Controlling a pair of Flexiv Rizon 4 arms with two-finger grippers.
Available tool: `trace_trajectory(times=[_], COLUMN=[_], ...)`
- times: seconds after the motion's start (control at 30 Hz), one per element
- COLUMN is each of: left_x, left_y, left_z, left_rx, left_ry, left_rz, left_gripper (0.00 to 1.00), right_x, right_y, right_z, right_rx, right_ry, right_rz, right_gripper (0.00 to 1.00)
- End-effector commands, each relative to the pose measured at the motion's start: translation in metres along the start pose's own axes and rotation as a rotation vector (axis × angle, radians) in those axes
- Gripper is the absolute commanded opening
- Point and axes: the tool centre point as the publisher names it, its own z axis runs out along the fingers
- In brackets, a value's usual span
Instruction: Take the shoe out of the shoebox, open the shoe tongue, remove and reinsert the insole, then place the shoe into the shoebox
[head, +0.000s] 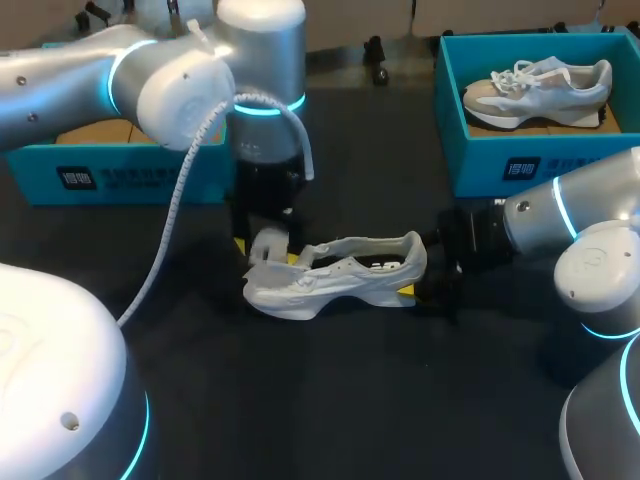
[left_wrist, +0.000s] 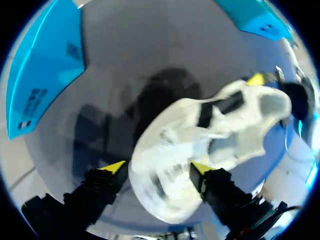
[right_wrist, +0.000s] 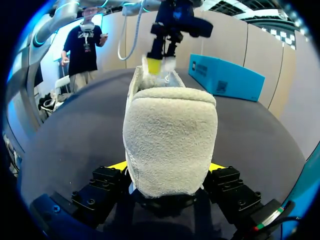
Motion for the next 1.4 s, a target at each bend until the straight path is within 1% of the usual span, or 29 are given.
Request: trace_trajectory(times=[0.03,0.13,0.17,0.23,0.33,0.43,0.6,0.63,0.67,0.7,0.73,0.8,0.97,1.1,1.4], left_x=[0.001,0.008,0.01,0.014,0.02,0.026,0.037,0.039,0.041,0.044,0.046,0.052,0.068,0.084,0.084], left_y=[0.003,0.003,0.002,0.0,-0.001,-0.003,-0.008,-0.008,-0.008,-0.009,-0.009,-0.01,-0.014,-0.013,-0.013], left_z=[-0.025,-0.037,-0.041,-0.048,-0.058,-0.07,-0.083,-0.085,-0.086,-0.087,-0.087,-0.087,-0.09,-0.08,-0.08], left_rx=[0.026,0.066,0.061,0.079,0.064,0.066,0.059,0.061,0.066,0.065,0.071,0.088,0.107,0.09,0.09], left_ry=[0.065,0.084,0.097,0.081,0.072,0.056,0.021,0.02,0.017,0.018,0.013,0.009,0.077,0.106,0.106], left_rz=[0.251,0.422,0.486,0.593,0.782,0.952,1.176,1.204,1.227,1.259,1.272,1.303,1.361,1.388,1.388], left_gripper=[1.0,1.0,1.0,1.0,1.0,1.0,1.0,0.83,0.46,0.13,0.0,0.0,0.0,0.0,0.0], right_x=[-0.001,-0.001,-0.001,-0.001,-0.001,-0.001,-0.001,-0.001,-0.001,-0.001,-0.001,-0.001,-0.001,-0.001,-0.001], right_y=[0.0,0.0,0.0,0.0,0.0,0.0,0.0,0.0,0.0,0.0,0.0,0.0,0.0,0.0,0.0], right_z=[0.006,0.006,0.006,0.006,0.006,0.006,0.006,0.006,0.006,0.006,0.006,0.006,0.006,0.006,0.006], right_rx=[0.005,0.005,0.005,0.005,0.005,0.005,0.005,0.005,0.005,0.005,0.005,0.005,0.005,0.005,0.005], right_ry=[-0.003,-0.003,-0.003,-0.003,-0.003,-0.003,-0.003,-0.003,-0.003,-0.003,-0.003,-0.003,-0.003,-0.003,-0.003], right_rz=[0.0,0.0,0.0,0.0,0.0,0.0,0.0,0.0,0.0,0.0,0.0,0.0,0.0,0.0,0.0], right_gripper=[0.0,0.0,0.0,0.0,0.0,0.0,0.0,0.0,0.0,0.0,0.0,0.0,0.0,0.0,0.0])
